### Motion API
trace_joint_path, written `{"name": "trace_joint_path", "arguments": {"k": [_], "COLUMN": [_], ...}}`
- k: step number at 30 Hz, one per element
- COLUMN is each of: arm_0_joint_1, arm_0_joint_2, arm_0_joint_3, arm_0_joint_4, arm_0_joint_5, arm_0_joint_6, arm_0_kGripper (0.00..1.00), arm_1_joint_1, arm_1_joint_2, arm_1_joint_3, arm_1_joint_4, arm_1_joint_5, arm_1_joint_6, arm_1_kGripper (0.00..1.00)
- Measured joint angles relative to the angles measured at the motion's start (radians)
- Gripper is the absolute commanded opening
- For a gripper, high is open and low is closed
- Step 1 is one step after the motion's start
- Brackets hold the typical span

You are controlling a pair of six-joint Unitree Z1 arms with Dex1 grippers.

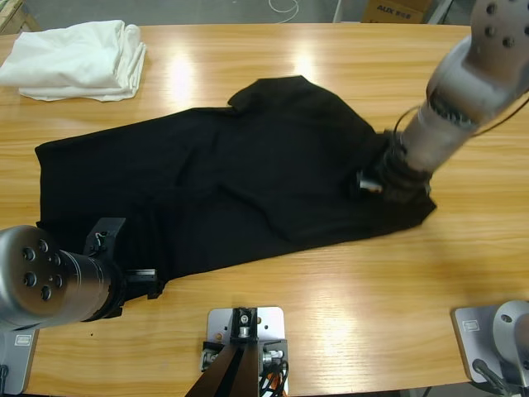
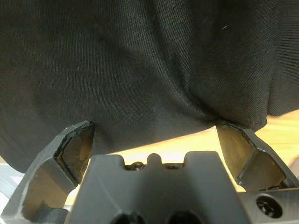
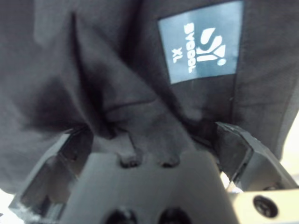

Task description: Fold clothes

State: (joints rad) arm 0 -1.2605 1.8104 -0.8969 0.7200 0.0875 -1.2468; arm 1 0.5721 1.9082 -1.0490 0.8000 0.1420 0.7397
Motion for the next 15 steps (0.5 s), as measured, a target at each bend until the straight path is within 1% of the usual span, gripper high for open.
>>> {"name": "trace_joint_path", "arguments": {"k": [3, 7, 10, 13, 15], "arm_0_joint_1": [0.004, 0.039, 0.066, 0.091, 0.127], "arm_0_joint_2": [-0.004, -0.019, -0.036, -0.065, -0.083], "arm_0_joint_3": [0.001, 0.011, 0.023, 0.021, 0.007], "arm_0_joint_4": [0.008, 0.073, 0.12, 0.185, 0.233], "arm_0_joint_5": [0.0, 0.0, 0.0, 0.0, 0.0], "arm_0_joint_6": [0.066, 0.166, 0.251, 0.316, 0.348], "arm_0_kGripper": [0.987, 0.987, 1.0, 0.996, 0.998], "arm_1_joint_1": [0.07, 0.135, 0.145, 0.122, 0.11], "arm_1_joint_2": [-0.048, -0.113, -0.155, -0.197, -0.213], "arm_1_joint_3": [0.076, 0.158, 0.165, 0.134, 0.104], "arm_1_joint_4": [-0.007, -0.031, -0.032, 0.026, 0.063], "arm_1_joint_5": [0.022, 0.044, 0.027, -0.026, -0.048], "arm_1_joint_6": [0.073, 0.148, 0.133, 0.073, 0.053], "arm_1_kGripper": [1.0, 1.0, 1.0, 1.0, 1.0]}}
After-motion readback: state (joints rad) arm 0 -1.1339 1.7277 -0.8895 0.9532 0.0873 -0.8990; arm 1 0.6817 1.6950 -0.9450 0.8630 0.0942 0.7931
